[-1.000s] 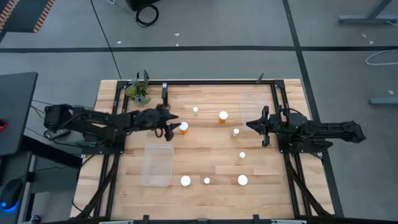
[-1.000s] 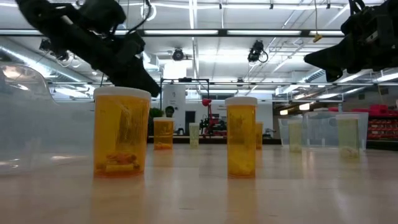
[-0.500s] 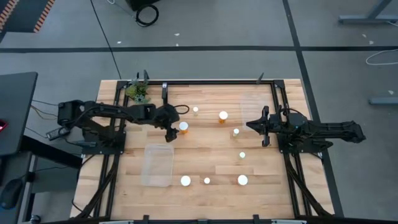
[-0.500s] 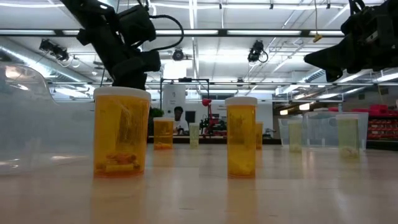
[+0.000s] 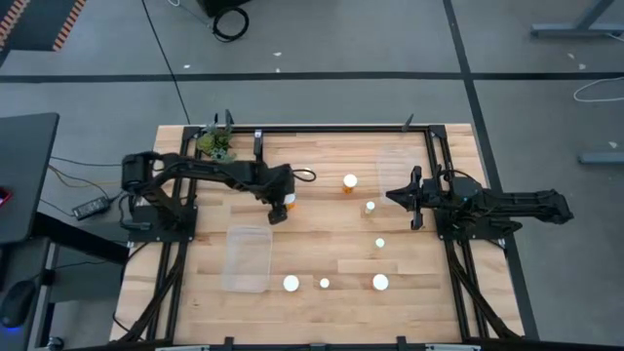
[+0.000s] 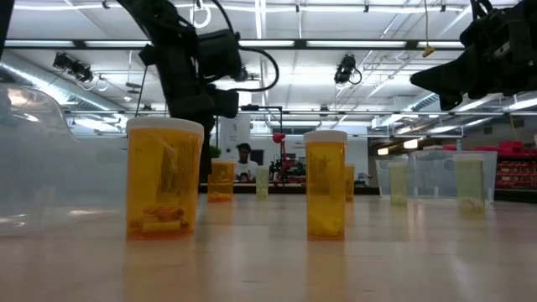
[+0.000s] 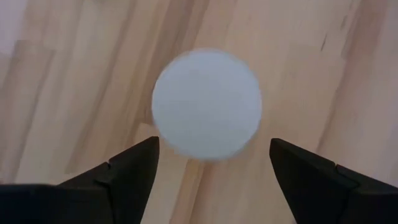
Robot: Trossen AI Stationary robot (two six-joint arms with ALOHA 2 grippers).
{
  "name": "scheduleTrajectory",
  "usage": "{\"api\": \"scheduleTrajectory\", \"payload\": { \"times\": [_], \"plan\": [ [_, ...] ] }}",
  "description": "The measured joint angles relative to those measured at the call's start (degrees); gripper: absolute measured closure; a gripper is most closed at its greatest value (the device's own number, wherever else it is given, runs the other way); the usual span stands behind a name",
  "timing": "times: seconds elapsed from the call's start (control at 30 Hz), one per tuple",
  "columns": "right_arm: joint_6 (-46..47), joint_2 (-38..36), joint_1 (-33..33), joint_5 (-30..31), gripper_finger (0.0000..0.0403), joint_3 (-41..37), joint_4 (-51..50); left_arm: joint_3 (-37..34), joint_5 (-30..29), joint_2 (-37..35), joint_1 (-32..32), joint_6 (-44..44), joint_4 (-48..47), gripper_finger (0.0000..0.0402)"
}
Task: Pick and place medicine bottles into bin by pill shape (circle, oval)
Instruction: Put the large orange pill bottle into the bottom transparent bin
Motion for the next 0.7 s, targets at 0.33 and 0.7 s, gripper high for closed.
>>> {"api": "scheduleTrajectory", "payload": {
  "times": [0.33,0.7],
  "plan": [
    [0.00,-0.01,0.00,0.00,0.0366,0.00,-0.01,9.31,0.29,8.96,0.82,2.36,-5.23,0.0085],
    [0.00,0.00,0.00,0.01,0.0366,0.00,-0.20,12.16,3.97,13.35,2.23,2.72,-6.47,0.0089]
  ]
}}
